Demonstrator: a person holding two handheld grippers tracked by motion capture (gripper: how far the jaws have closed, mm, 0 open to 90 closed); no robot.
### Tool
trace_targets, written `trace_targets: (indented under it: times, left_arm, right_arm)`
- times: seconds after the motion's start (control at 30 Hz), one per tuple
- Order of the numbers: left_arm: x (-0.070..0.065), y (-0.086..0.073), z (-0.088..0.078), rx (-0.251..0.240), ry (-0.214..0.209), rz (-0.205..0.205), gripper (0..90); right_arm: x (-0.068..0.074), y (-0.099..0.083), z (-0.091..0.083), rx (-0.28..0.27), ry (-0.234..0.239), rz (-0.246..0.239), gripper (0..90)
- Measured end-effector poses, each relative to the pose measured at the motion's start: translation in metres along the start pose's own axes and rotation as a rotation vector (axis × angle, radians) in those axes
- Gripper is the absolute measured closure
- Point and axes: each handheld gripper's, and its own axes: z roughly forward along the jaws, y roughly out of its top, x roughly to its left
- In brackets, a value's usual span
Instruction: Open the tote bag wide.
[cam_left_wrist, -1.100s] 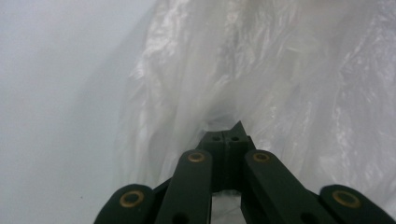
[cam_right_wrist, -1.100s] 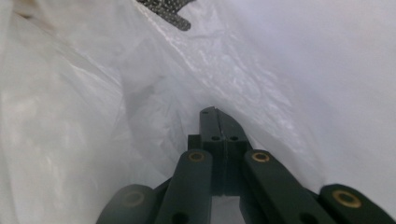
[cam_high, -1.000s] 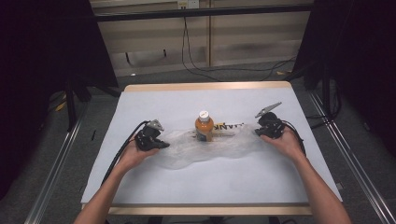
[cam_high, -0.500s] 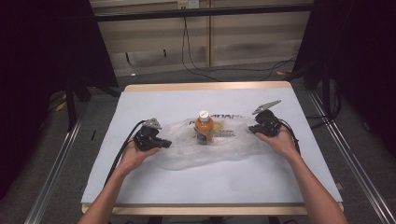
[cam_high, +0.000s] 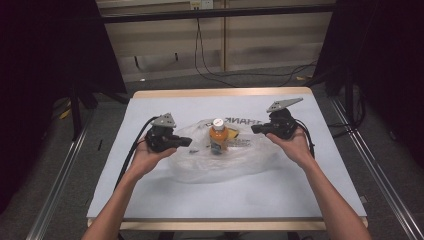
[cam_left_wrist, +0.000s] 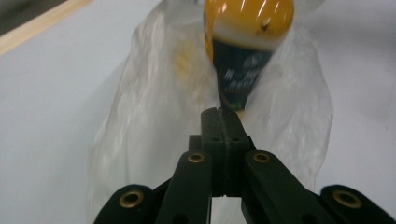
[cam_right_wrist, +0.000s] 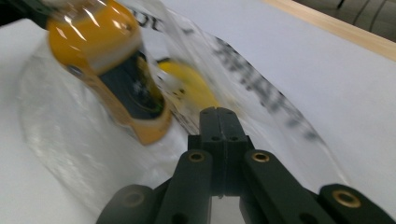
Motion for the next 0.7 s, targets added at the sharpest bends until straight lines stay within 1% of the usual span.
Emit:
trace_targets:
  times: [0.03, 0.1, 0.13, 0.17, 0.2, 0.23, 0.27, 0.3, 0.33, 0.37, 0.4, 0.43, 0.47, 0.53, 0.57, 0.6, 0.63, 0.67, 0.7]
  left_arm:
    - [0.0, 0.006, 0.005, 0.003, -0.003, 0.008, 90.0]
    - [0.005, 0.014, 0.017, 0.004, -0.021, -0.003, 90.0]
    - [0.008, 0.016, 0.027, 0.0, -0.026, -0.02, 90.0]
    - [0.011, 0.017, 0.037, 0.026, -0.023, -0.026, 90.0]
    - [0.015, 0.017, 0.047, 0.064, -0.019, -0.013, 90.0]
    - [0.017, 0.016, 0.058, 0.081, -0.02, -0.034, 90.0]
    - [0.022, 0.015, 0.066, 0.123, -0.022, -0.02, 90.0]
    - [0.024, 0.013, 0.076, 0.137, -0.018, -0.05, 90.0]
    - [0.028, 0.01, 0.083, 0.176, -0.012, -0.038, 90.0]
    - [0.03, 0.007, 0.092, 0.188, -0.017, -0.063, 90.0]
    - [0.032, 0.004, 0.098, 0.198, -0.006, -0.073, 90.0]
    - [0.034, 0.002, 0.102, 0.202, -0.002, -0.081, 90.0]
    - [0.037, 0.0, 0.106, 0.197, -0.002, -0.094, 90.0]
    - [0.042, -0.002, 0.11, 0.237, 0.014, -0.079, 90.0]
    - [0.044, -0.004, 0.111, 0.239, 0.016, -0.093, 90.0]
    - [0.046, -0.004, 0.111, 0.236, 0.024, -0.097, 90.0]
    - [0.047, -0.004, 0.111, 0.234, 0.036, -0.11, 90.0]
    - [0.05, -0.004, 0.11, 0.24, 0.032, -0.11, 90.0]
    - [0.05, -0.004, 0.11, 0.237, 0.05, -0.13, 90.0]
  right_arm:
    - [0.004, 0.003, 0.002, -0.003, 0.0, -0.008, 90.0]
    - [0.014, 0.006, 0.007, 0.011, 0.029, -0.027, 90.0]
    - [0.019, 0.006, 0.012, 0.029, 0.035, -0.035, 90.0]
    - [0.023, 0.005, 0.019, 0.044, 0.046, -0.038, 90.0]
    - [0.027, 0.002, 0.027, 0.072, 0.055, -0.038, 90.0]
    - [0.031, -0.001, 0.036, 0.104, 0.056, -0.05, 90.0]
    - [0.035, -0.004, 0.044, 0.129, 0.066, -0.057, 90.0]
    - [0.037, -0.008, 0.052, 0.148, 0.063, -0.057, 90.0]
    - [0.039, -0.012, 0.059, 0.164, 0.076, -0.05, 90.0]
    - [0.04, -0.016, 0.065, 0.18, 0.074, -0.056, 90.0]
    - [0.041, -0.02, 0.07, 0.195, 0.082, -0.058, 90.0]
    - [0.041, -0.023, 0.074, 0.205, 0.094, -0.06, 90.0]
    - [0.042, -0.027, 0.076, 0.218, 0.096, -0.068, 90.0]
    - [0.044, -0.032, 0.077, 0.217, 0.112, -0.064, 90.0]
    - [0.045, -0.034, 0.077, 0.226, 0.113, -0.066, 90.0]
    - [0.046, -0.036, 0.076, 0.238, 0.111, -0.07, 90.0]
    - [0.047, -0.038, 0.075, 0.238, 0.12, -0.071, 90.0]
    - [0.048, -0.04, 0.073, 0.243, 0.126, -0.077, 90.0]
    - [0.049, -0.042, 0.071, 0.248, 0.126, -0.08, 90.0]
